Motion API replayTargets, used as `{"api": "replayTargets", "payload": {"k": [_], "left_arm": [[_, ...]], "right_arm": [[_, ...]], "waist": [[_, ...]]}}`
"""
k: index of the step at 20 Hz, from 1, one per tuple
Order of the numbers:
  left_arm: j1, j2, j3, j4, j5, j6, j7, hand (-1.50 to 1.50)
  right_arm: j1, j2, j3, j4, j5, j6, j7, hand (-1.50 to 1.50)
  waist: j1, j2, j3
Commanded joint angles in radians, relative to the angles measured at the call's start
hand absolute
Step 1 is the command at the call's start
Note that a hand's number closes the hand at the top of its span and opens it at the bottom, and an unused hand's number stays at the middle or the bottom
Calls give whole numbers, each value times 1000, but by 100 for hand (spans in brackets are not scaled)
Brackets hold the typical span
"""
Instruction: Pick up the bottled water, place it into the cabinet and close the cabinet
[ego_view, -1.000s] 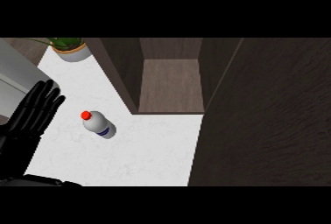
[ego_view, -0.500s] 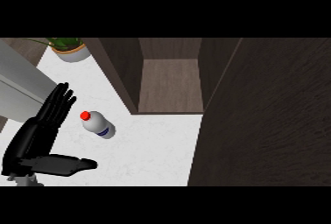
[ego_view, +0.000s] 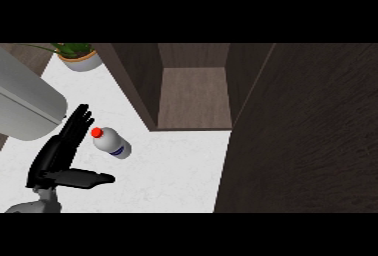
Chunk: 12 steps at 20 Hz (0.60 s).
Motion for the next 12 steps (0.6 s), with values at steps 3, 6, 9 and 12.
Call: {"api": "replayTargets", "payload": {"k": [3,6,9,12], "left_arm": [[-122,47,66,302,-4,-39,-125,-150],[-110,37,49,337,-24,-48,-186,-150],[-75,-15,6,401,-82,-17,-290,-150],[-200,26,77,584,-50,-36,-353,-150]], "right_arm": [[-17,-19,40,-82,116,-23,60,-150],[-17,-35,-9,-84,84,-27,35,-150],[-24,-19,84,-68,165,-65,52,-150],[-4,-91,16,-147,93,-34,73,-150]], "waist": [[-5,2,-1],[2,1,0],[1,0,0],[-17,3,-1]]}}
